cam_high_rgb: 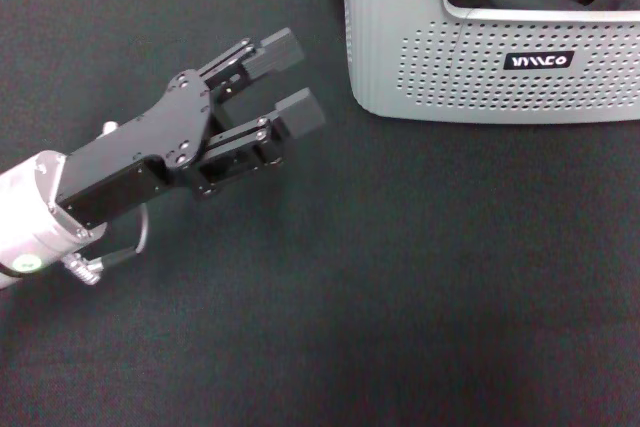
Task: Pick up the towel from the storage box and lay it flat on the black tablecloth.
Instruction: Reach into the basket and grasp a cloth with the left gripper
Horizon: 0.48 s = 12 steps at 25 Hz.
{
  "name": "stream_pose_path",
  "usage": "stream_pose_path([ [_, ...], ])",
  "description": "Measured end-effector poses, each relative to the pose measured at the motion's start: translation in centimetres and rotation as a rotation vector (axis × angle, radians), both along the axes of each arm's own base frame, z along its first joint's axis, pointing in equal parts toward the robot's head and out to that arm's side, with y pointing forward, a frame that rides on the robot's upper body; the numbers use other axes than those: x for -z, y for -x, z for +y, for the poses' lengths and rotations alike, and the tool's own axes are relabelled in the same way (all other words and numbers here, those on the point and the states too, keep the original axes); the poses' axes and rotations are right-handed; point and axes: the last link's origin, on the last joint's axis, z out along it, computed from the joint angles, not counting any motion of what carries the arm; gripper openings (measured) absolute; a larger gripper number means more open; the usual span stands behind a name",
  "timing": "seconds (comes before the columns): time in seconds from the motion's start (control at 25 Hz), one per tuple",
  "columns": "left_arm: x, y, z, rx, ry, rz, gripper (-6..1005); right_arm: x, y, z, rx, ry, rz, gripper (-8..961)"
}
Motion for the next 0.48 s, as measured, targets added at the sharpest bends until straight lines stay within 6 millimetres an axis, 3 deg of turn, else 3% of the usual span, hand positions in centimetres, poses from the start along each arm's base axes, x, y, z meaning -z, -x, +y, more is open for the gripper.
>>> stream_pose_path([
  [0.2, 0.7, -0.8, 0.3, 0.031, 0.042, 0.005, 770, 0.5, 1.7, -0.1, -0.064, -0.004, 0.019, 2],
  [0.32, 1.2, -0.7, 0.5, 0.035, -0.011, 0.039, 769, 0.3, 3.6, 0.0, -0.116, -0.009, 0.032, 3],
  [0.48, 1.6, -0.4, 0.9, 0.019, -0.139, 0.079, 768, 0.3, 4.7, 0.0, -0.14, -0.011, 0.029, 3],
])
